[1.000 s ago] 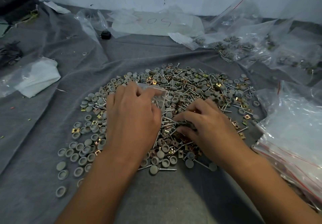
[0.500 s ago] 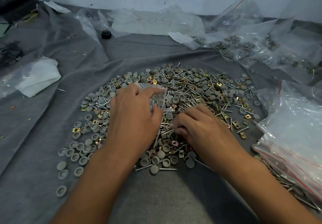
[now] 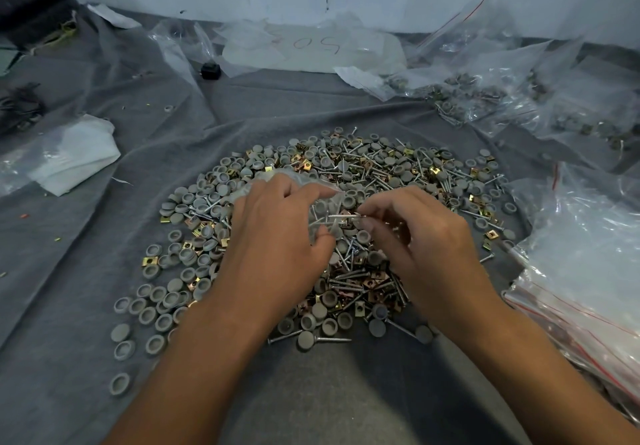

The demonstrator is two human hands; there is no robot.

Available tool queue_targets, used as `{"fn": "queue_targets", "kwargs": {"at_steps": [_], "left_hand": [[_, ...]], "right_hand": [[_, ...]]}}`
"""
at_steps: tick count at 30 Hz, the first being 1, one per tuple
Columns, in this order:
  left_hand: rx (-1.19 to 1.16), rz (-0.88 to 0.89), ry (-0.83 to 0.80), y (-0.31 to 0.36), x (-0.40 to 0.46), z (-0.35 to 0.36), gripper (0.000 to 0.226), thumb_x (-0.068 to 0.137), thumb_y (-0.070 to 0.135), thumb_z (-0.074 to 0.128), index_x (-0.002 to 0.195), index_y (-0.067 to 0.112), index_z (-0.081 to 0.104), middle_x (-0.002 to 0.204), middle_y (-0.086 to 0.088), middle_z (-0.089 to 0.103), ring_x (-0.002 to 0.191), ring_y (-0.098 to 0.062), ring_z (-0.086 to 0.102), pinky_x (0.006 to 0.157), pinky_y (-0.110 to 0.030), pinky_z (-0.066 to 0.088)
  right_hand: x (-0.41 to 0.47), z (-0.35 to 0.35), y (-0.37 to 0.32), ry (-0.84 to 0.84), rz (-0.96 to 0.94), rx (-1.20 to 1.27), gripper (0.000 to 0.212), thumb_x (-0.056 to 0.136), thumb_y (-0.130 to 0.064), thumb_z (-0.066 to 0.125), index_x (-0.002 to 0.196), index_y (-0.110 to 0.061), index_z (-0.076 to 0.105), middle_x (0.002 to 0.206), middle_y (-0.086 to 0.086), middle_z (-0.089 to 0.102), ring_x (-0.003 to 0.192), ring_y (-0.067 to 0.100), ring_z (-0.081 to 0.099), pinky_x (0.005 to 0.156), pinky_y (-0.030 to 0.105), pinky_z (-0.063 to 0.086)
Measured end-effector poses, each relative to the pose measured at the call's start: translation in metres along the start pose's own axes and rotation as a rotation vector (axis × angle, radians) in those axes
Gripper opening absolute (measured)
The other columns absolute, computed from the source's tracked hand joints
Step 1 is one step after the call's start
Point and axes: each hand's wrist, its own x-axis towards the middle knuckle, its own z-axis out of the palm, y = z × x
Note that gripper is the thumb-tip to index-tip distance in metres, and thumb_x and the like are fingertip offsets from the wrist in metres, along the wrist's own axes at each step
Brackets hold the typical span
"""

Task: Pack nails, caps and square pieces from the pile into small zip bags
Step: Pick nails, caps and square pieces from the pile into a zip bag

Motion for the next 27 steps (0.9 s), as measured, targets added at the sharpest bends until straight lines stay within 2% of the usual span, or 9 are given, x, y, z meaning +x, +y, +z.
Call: {"fn": "queue_targets", "kwargs": {"at_steps": [4,8,12,16,19,21,23,25,27], "left_hand": [[-0.002,0.046,-0.020,0.003,-0.001,0.001,0.045,0.086,0.038,0.068,0.130,0.041,0.057,0.088,0.025,0.031,0.093,-0.006,0.032,0.089,-0.029,0.023],[-0.001,0.062,-0.016,0.007,-0.001,0.003,0.044,0.088,0.043,0.067,0.130,0.040,0.055,0.088,0.027,0.031,0.091,-0.006,0.033,0.090,-0.029,0.025],[-0.014,0.069,-0.005,0.007,-0.002,0.004,0.044,0.089,0.044,0.067,0.131,0.039,0.056,0.086,0.026,0.031,0.091,-0.008,0.035,0.090,-0.029,0.028],[-0.023,0.072,0.005,0.009,-0.002,0.003,0.043,0.089,0.044,0.067,0.130,0.037,0.056,0.087,0.022,0.031,0.093,-0.008,0.035,0.089,-0.030,0.029],[-0.020,0.063,0.005,0.008,-0.001,0.003,0.044,0.089,0.044,0.067,0.131,0.039,0.056,0.091,0.020,0.036,0.097,-0.007,0.037,0.090,-0.030,0.029],[-0.024,0.048,0.017,0.007,-0.001,0.002,0.044,0.088,0.043,0.066,0.131,0.040,0.056,0.090,0.022,0.035,0.095,-0.005,0.034,0.090,-0.029,0.027],[-0.032,0.038,0.020,0.006,-0.001,0.001,0.044,0.088,0.042,0.066,0.130,0.041,0.056,0.088,0.026,0.030,0.092,-0.004,0.031,0.089,-0.028,0.027],[-0.034,0.034,0.014,0.005,-0.001,0.000,0.044,0.087,0.041,0.065,0.130,0.040,0.056,0.087,0.027,0.029,0.091,-0.005,0.031,0.090,-0.028,0.027],[-0.030,0.028,0.006,0.005,0.000,0.000,0.045,0.088,0.042,0.064,0.131,0.040,0.055,0.087,0.027,0.028,0.091,-0.005,0.031,0.090,-0.028,0.028]], "right_hand": [[0.001,0.000,-0.008,0.088,-0.069,-0.023,0.010,0.094,-0.013,0.069,0.104,-0.011,0.071,0.098,-0.002,0.063,0.086,0.006,0.058,0.077,0.016,0.048],[0.003,0.005,-0.012,0.082,-0.105,-0.078,0.012,0.093,-0.013,0.072,0.104,-0.009,0.073,0.098,0.001,0.067,0.086,0.012,0.063,0.074,0.026,0.053],[0.003,0.010,-0.014,0.127,-0.034,0.048,0.016,0.087,-0.010,0.078,0.101,-0.010,0.071,0.093,-0.005,0.069,0.083,-0.001,0.061,0.073,0.007,0.046],[0.004,0.010,-0.016,0.146,-0.049,0.069,0.016,0.087,-0.008,0.078,0.101,-0.010,0.071,0.097,-0.003,0.071,0.089,0.002,0.065,0.078,0.010,0.050],[0.005,0.006,-0.013,0.116,-0.053,0.054,0.014,0.088,-0.011,0.075,0.101,-0.012,0.070,0.096,-0.008,0.067,0.088,-0.004,0.059,0.077,0.008,0.045],[0.004,0.001,-0.005,-0.013,0.008,0.031,0.015,0.086,-0.019,0.076,0.098,-0.021,0.068,0.091,-0.018,0.061,0.084,-0.008,0.055,0.074,0.008,0.043],[0.001,-0.004,0.004,-0.258,0.079,-0.020,0.017,0.084,-0.030,0.078,0.093,-0.033,0.064,0.085,-0.024,0.057,0.085,-0.005,0.053,0.072,0.015,0.045],[-0.001,-0.007,0.008,-0.448,0.052,-0.139,0.018,0.084,-0.039,0.076,0.094,-0.039,0.061,0.086,-0.026,0.056,0.089,-0.002,0.047,0.075,0.027,0.049],[-0.002,-0.007,0.006,-0.524,-0.032,-0.221,0.021,0.086,-0.037,0.074,0.101,-0.040,0.061,0.092,-0.026,0.061,0.092,0.002,0.044,0.075,0.030,0.049]]}}
